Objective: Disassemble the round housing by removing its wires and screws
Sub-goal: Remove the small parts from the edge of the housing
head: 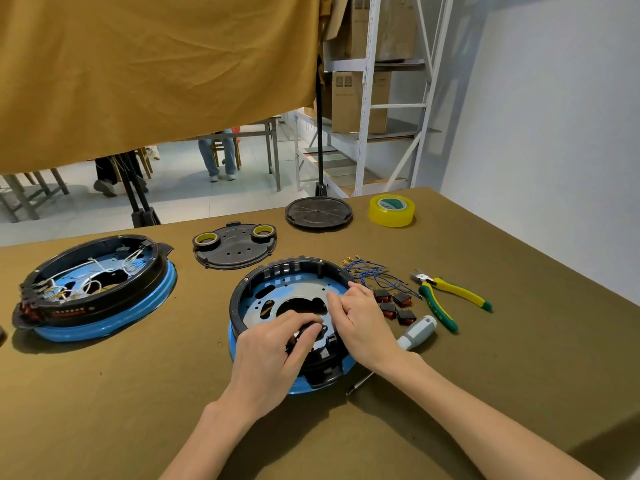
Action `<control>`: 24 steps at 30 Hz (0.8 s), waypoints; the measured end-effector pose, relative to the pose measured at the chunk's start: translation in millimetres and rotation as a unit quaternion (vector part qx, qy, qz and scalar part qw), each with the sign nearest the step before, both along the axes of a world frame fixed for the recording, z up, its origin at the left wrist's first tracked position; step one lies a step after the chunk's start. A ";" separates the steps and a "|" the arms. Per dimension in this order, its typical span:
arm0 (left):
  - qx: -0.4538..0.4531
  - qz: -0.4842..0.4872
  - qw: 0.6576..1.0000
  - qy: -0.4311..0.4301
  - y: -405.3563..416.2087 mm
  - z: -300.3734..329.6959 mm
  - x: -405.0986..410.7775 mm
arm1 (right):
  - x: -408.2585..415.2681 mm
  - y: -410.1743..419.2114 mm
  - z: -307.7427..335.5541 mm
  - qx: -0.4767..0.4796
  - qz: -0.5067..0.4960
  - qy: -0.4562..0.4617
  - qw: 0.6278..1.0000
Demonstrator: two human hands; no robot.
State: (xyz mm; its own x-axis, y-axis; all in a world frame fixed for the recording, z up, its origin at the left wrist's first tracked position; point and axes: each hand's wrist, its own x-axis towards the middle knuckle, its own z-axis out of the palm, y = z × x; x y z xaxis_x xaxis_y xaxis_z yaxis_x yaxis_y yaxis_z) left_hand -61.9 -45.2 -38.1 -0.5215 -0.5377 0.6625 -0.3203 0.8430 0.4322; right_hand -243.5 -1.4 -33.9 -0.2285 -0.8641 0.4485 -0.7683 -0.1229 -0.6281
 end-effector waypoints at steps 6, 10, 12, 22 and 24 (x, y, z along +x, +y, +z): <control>-0.005 0.028 1.000 -0.005 3.0 3.0 -1.9 | -7.2 33.0 22.7 0.064 0.127 -0.061 0.988; -0.040 0.019 0.998 -0.038 2.7 1.7 0.0 | -6.4 42.5 24.4 0.070 0.127 -0.053 0.988; -0.042 0.015 0.998 -0.052 2.9 1.0 1.4 | -7.5 42.2 26.9 0.061 0.126 -0.078 0.987; -0.085 0.014 0.994 -0.072 2.4 0.7 4.0 | -107.2 35.4 16.7 0.029 -0.136 0.034 0.990; -0.093 0.017 0.993 -0.071 2.4 1.4 2.9 | -116.8 32.5 11.4 0.057 -0.147 0.083 0.984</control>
State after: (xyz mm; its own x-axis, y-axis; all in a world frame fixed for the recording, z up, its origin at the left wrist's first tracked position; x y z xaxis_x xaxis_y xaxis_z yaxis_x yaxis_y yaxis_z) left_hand -59.0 -42.9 -36.7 -0.6002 -0.4326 0.6728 -0.3968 0.8914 0.2192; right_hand -360.4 31.1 -22.5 -0.4076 -0.8185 0.4049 -0.8538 0.1843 -0.4869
